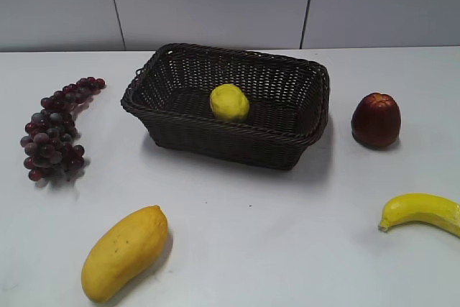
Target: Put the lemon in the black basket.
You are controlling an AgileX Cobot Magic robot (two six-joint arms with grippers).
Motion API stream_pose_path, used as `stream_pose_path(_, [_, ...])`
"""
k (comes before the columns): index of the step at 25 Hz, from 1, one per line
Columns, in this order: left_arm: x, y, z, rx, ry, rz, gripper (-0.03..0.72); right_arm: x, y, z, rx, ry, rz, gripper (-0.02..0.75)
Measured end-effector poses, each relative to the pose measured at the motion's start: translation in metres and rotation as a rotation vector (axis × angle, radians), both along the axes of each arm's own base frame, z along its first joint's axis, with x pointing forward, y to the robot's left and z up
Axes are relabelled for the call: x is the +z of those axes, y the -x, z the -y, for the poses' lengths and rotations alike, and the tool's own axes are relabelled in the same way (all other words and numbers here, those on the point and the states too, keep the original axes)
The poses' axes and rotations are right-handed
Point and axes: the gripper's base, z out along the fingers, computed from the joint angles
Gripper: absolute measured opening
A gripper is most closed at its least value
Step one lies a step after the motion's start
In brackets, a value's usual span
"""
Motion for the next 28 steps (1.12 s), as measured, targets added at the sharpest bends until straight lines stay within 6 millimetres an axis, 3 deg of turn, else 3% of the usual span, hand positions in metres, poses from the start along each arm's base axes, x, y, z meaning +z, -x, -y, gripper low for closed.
stream_pose_path(7, [0.0,0.0,0.0,0.0,0.0,0.0,0.238,0.01,0.025,0.025,-0.26,-0.102,0.205,0.516])
stream_pose_path(14, [0.0,0.0,0.0,0.0,0.0,0.0,0.238,0.011,0.045,0.034,-0.514,-0.12,0.348,0.515])
stream_pose_path(28, [0.0,0.0,0.0,0.0,0.0,0.0,0.238,0.011,0.055,0.034,-0.546,-0.135,0.414,0.515])
